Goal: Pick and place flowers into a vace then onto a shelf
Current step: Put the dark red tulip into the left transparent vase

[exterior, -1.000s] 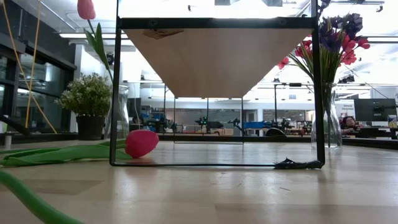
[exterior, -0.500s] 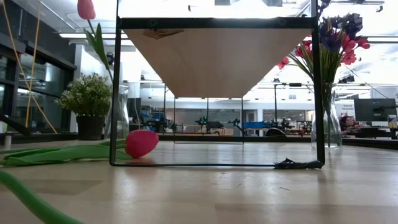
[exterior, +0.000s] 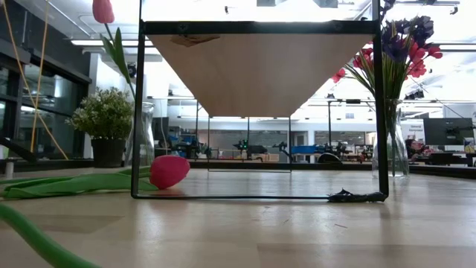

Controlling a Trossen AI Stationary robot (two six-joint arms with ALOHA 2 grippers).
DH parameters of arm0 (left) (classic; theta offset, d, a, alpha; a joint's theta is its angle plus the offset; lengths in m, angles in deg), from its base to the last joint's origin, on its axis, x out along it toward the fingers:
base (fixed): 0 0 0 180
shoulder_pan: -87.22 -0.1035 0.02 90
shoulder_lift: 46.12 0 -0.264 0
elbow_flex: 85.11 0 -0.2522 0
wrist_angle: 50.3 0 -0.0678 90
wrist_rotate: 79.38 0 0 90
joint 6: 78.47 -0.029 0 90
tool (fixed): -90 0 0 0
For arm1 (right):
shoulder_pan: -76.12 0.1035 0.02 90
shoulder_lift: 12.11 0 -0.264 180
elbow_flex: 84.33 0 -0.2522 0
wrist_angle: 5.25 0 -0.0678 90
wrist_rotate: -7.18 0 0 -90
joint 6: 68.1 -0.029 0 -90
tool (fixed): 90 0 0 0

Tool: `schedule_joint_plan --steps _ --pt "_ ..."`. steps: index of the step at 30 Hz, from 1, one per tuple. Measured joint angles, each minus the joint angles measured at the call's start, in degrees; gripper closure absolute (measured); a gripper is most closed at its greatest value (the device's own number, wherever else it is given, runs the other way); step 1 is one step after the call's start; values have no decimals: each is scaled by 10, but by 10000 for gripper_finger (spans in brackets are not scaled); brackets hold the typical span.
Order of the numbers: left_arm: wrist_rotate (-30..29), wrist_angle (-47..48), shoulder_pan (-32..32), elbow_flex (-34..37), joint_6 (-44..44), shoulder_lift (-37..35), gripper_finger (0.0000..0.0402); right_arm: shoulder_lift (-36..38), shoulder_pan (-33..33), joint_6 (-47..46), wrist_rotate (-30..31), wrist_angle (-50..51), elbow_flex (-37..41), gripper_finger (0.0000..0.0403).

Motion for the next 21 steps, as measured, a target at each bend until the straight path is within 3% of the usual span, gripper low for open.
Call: schedule_joint_plan --steps 9,15,21 --pt "-19 20 0 0 22 0 277 -52 38 6 -11 -3 0 403" --pt "-20 47 0 0 72 0 277 -54 54 37 37 -18 0 403" --pt "-14 89 0 0 144 0 277 -55 54 41 47 -40 1 403"
